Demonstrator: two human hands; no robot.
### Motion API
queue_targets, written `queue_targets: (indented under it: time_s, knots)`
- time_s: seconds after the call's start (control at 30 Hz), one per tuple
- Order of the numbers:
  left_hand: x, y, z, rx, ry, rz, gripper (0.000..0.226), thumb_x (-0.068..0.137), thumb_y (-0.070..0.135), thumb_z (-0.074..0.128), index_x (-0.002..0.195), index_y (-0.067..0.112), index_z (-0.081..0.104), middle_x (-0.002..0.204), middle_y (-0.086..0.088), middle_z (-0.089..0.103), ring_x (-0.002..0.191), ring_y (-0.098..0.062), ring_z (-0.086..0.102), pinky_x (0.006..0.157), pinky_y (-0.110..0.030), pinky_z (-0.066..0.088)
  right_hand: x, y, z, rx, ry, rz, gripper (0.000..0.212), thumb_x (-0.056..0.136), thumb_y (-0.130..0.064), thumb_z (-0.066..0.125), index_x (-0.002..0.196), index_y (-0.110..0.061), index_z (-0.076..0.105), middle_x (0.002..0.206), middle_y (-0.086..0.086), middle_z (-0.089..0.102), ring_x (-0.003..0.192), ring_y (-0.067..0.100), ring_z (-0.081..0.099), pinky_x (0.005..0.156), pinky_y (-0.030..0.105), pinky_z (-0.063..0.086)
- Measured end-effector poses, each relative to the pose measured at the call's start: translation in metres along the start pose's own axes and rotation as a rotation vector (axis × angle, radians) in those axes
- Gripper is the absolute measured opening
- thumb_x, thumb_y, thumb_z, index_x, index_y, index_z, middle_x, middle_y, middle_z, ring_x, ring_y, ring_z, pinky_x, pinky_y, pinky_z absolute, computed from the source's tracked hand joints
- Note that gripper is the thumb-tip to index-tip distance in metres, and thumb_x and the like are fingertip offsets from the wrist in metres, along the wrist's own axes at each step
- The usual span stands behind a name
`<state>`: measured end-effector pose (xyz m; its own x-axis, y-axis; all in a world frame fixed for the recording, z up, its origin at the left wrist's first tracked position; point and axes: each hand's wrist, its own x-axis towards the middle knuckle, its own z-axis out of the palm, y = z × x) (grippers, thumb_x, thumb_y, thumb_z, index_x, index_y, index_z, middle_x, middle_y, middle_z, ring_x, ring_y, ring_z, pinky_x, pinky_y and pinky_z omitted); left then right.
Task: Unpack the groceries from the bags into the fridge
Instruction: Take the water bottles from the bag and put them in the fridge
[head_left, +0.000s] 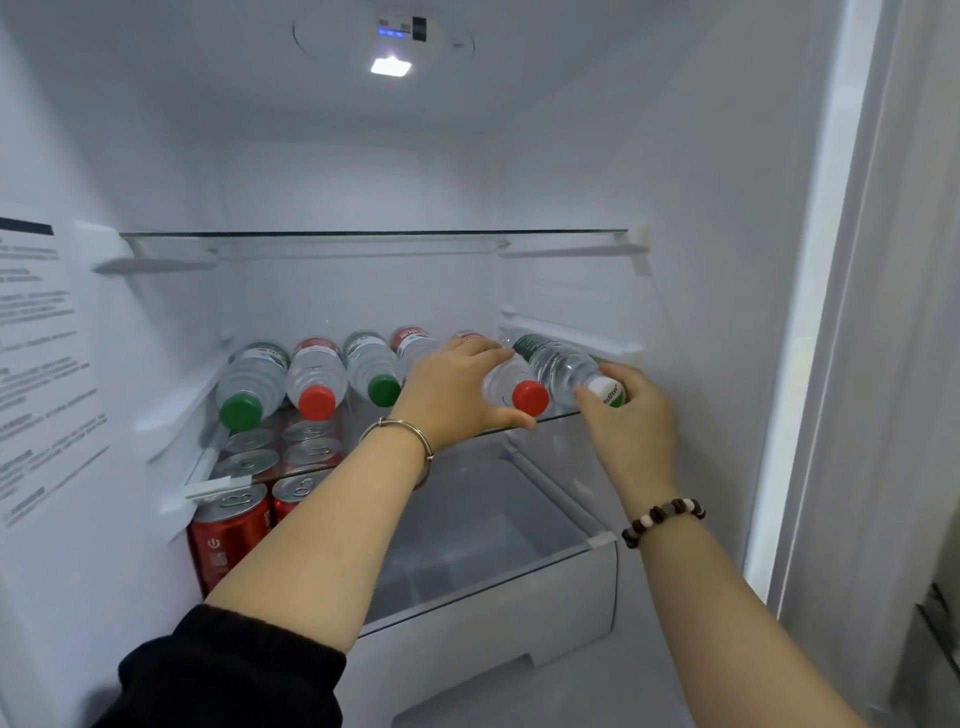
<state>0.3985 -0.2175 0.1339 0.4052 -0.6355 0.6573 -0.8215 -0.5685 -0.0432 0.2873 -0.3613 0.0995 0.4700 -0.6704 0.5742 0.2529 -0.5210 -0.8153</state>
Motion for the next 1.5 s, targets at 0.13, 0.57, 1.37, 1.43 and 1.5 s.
queue_targets:
  time_s: [0.13, 0.57, 1.37, 1.43, 1.5]
  knots:
    - [0.0, 0.002, 0.002, 0.0, 0.039, -0.012, 0.076, 0.074, 0.07, 0.057, 0.132, 0.021, 0.053, 0.137, 0.004, 0.052, 0.127, -0.015, 0.044, 0.106, -0.033, 0.036, -0.002, 0.002, 0.002, -0.009, -0.012, -0.027, 0.016, 0.09, -0.018, 0.056, 0.104, -0.021, 0.064, 0.078, -0.015, 0.059, 0.07, 0.006, 0.056, 0.059, 0.018, 0.044]
    - [0.01, -0.011, 0.016, 0.162, -0.085, -0.239, 0.056, 0.091, 0.056, 0.043, 0.132, 0.018, 0.046, 0.132, -0.002, 0.055, 0.126, -0.023, 0.041, 0.104, -0.037, 0.03, 0.013, 0.0, 0.026, -0.506, -0.149, -0.186, 0.038, 0.091, -0.022, 0.05, 0.129, -0.015, 0.056, 0.112, 0.014, 0.062, 0.108, 0.029, 0.052, 0.089, 0.043, 0.047]
    - [0.016, -0.019, 0.022, 0.088, -0.111, -0.297, 0.051, 0.096, 0.047, 0.04, 0.141, 0.024, 0.038, 0.142, 0.002, 0.047, 0.139, -0.026, 0.025, 0.112, -0.045, 0.024, 0.064, -0.007, 0.068, -0.706, -0.4, -0.174, 0.044, 0.084, -0.006, 0.05, 0.126, -0.018, 0.05, 0.099, 0.008, 0.065, 0.089, 0.026, 0.06, 0.071, 0.033, 0.049]
    - [0.016, -0.019, 0.023, 0.088, -0.103, -0.298, 0.051, 0.096, 0.047, 0.041, 0.141, 0.024, 0.038, 0.141, 0.002, 0.048, 0.139, -0.026, 0.025, 0.112, -0.045, 0.024, 0.067, -0.006, 0.069, -0.719, -0.411, -0.208, 0.047, 0.084, -0.005, 0.051, 0.128, -0.018, 0.049, 0.103, 0.009, 0.066, 0.093, 0.027, 0.061, 0.075, 0.034, 0.05]
    - [0.017, -0.019, 0.023, 0.089, -0.096, -0.299, 0.051, 0.095, 0.047, 0.041, 0.141, 0.024, 0.039, 0.141, 0.002, 0.048, 0.139, -0.025, 0.026, 0.112, -0.046, 0.024, 0.068, -0.004, 0.069, -0.734, -0.415, -0.243, 0.047, 0.084, -0.004, 0.052, 0.128, -0.018, 0.049, 0.104, 0.009, 0.066, 0.094, 0.027, 0.061, 0.076, 0.033, 0.05]
